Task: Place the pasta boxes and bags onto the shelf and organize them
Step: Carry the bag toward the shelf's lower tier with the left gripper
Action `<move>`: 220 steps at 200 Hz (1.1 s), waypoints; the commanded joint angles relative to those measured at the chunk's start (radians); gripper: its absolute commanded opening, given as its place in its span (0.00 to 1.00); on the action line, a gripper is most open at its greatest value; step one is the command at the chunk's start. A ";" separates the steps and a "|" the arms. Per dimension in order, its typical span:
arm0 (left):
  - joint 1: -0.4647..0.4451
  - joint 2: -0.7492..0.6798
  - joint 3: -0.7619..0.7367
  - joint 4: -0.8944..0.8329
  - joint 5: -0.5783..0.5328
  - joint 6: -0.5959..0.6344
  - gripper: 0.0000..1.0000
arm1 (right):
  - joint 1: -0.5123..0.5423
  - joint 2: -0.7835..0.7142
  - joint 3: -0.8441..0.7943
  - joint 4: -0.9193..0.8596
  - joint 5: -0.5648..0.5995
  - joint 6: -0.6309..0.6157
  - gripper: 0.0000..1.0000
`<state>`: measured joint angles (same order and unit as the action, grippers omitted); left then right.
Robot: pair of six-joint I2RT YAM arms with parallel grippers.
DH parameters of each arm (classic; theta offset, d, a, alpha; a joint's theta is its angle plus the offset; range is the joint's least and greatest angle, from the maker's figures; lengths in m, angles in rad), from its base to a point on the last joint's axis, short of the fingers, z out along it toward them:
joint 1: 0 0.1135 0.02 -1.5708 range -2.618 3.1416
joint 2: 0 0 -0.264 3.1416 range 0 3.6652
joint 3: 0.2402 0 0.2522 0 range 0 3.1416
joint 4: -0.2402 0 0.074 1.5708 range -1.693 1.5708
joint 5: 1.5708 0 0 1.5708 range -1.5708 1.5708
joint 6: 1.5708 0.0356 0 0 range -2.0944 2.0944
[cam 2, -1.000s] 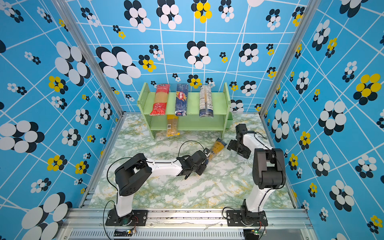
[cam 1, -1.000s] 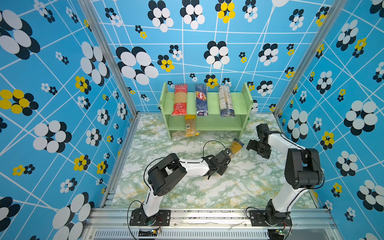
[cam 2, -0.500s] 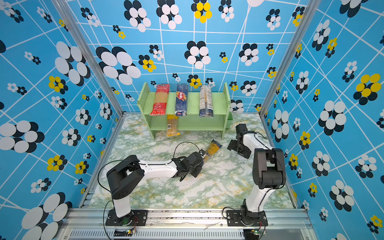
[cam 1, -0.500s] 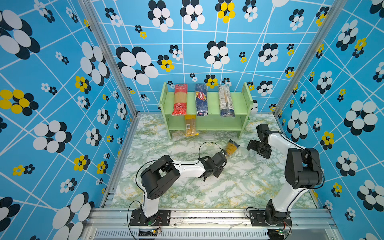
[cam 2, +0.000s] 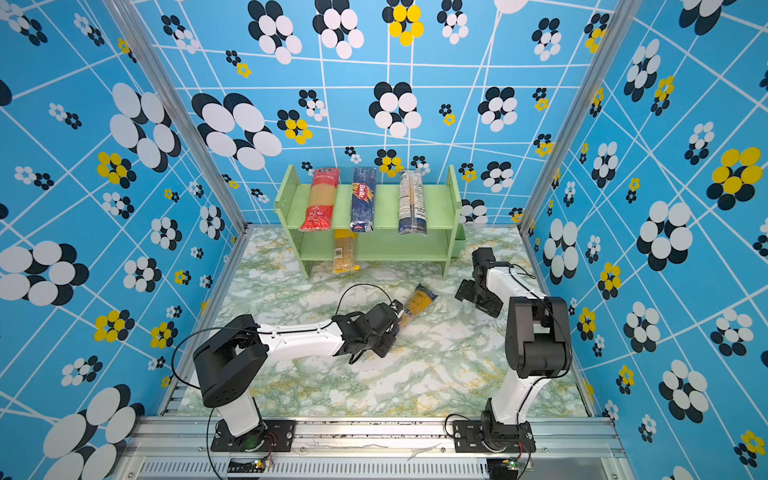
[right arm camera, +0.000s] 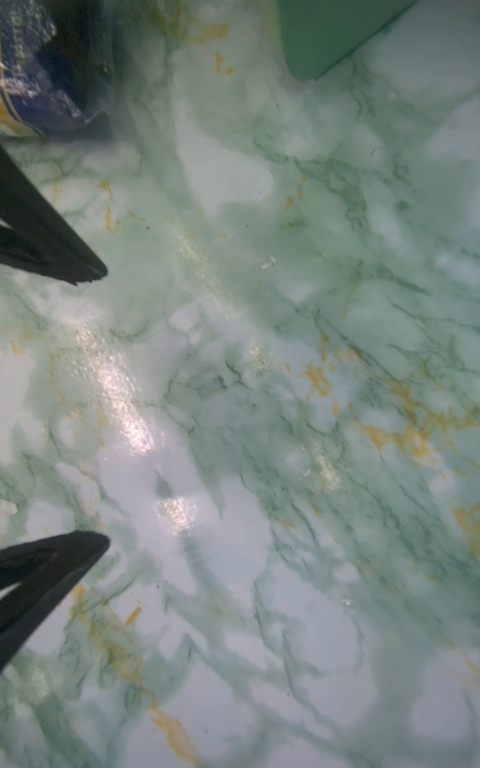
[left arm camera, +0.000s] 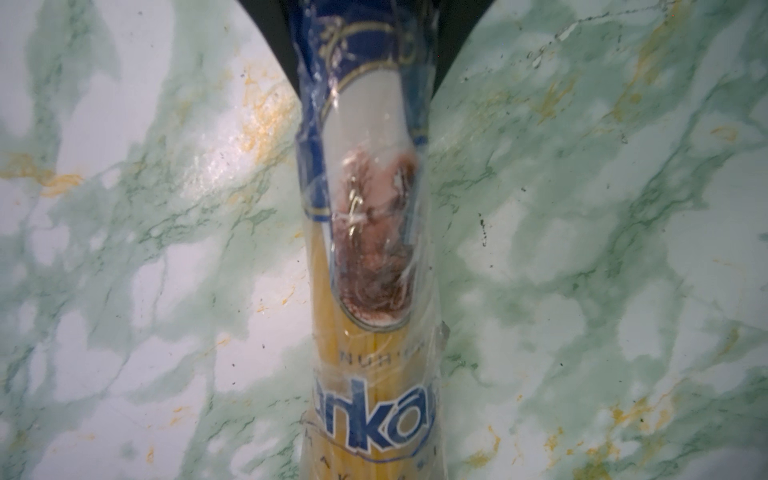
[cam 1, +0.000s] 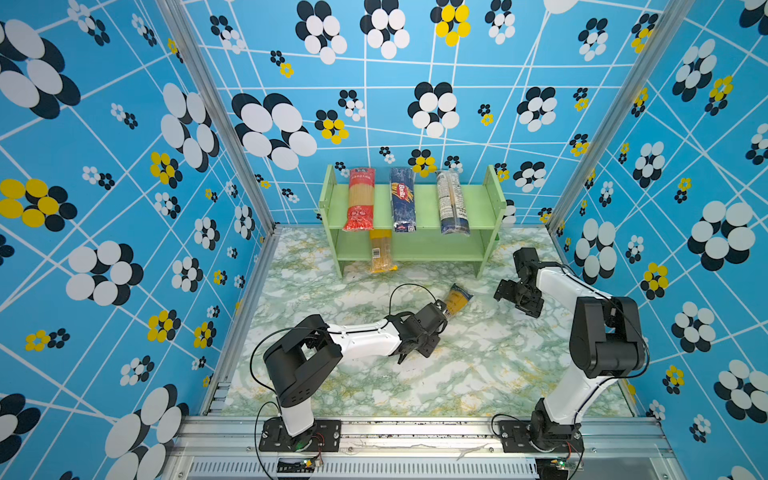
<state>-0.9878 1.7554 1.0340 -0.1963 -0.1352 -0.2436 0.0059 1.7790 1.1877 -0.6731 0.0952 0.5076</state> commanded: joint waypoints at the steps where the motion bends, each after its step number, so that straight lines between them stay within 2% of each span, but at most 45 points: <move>1: 0.011 -0.081 0.004 0.001 0.003 -0.013 0.00 | -0.006 -0.008 -0.002 -0.031 0.012 -0.014 0.95; 78: 0.020 -0.181 -0.060 0.073 0.009 -0.092 0.00 | -0.007 0.009 0.023 -0.044 0.009 -0.015 0.95; 220: 0.020 -0.422 -0.098 0.089 -0.013 -0.093 0.00 | -0.007 -0.015 0.004 -0.052 0.019 -0.014 0.95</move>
<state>-0.9745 1.4006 0.9226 -0.2329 -0.1135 -0.3454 0.0059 1.7794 1.1900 -0.6964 0.0952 0.5041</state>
